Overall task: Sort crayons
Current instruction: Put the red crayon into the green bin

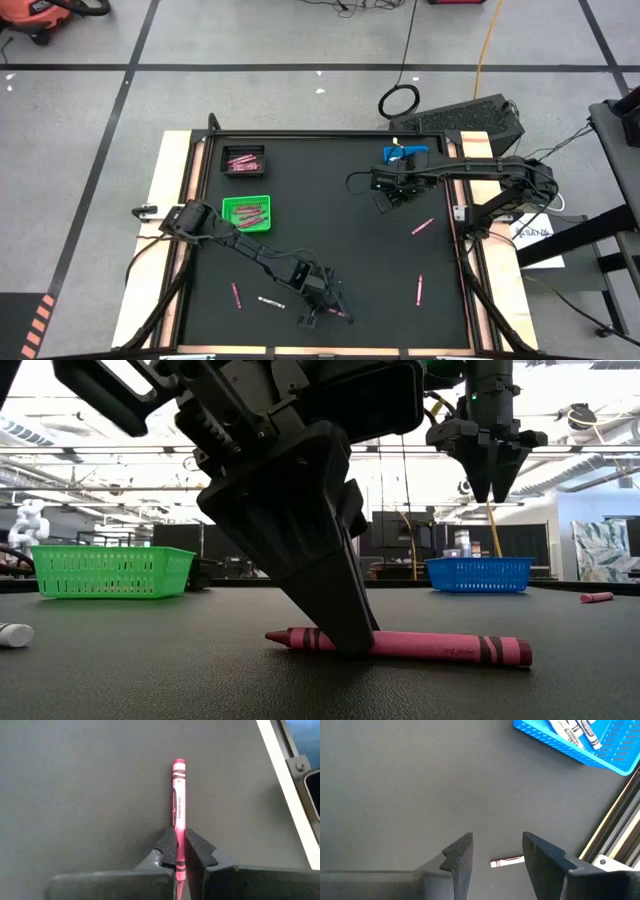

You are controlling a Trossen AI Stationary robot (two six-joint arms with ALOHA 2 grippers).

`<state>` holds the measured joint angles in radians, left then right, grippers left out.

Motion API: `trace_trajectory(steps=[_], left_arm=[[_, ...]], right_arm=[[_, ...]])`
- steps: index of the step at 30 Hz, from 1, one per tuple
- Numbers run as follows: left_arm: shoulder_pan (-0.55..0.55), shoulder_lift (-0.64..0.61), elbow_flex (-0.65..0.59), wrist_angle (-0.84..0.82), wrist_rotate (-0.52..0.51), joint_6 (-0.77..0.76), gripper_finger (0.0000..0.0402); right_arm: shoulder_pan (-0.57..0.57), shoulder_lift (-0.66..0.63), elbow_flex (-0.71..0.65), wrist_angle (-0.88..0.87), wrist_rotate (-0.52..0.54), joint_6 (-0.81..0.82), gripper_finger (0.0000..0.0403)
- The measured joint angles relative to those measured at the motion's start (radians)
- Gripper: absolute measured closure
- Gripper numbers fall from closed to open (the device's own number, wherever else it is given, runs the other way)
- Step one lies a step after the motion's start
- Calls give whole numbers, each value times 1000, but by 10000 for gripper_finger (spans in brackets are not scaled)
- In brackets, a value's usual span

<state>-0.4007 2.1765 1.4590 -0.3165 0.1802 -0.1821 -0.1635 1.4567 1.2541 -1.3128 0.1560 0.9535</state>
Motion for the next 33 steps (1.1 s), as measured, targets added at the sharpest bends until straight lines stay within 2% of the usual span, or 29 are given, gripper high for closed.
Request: trace_trajectory(steps=[8,15,22,25,33], left_arm=[[2,-36,-4,-63,-20,86,391],[4,-143,-7,-311,-204,142,391],[3,-229,-12,-504,-261,146,391],[5,-270,-50,-572,-283,152,391],[19,-453,-227,-562,-355,114,391]], right_arm=[[0,0,0,0,1,-7,246],[0,0,0,0,5,-31,246],[3,0,0,-1,14,-31,246],[12,0,0,-8,40,-33,246],[49,0,0,-8,54,-57,246]])
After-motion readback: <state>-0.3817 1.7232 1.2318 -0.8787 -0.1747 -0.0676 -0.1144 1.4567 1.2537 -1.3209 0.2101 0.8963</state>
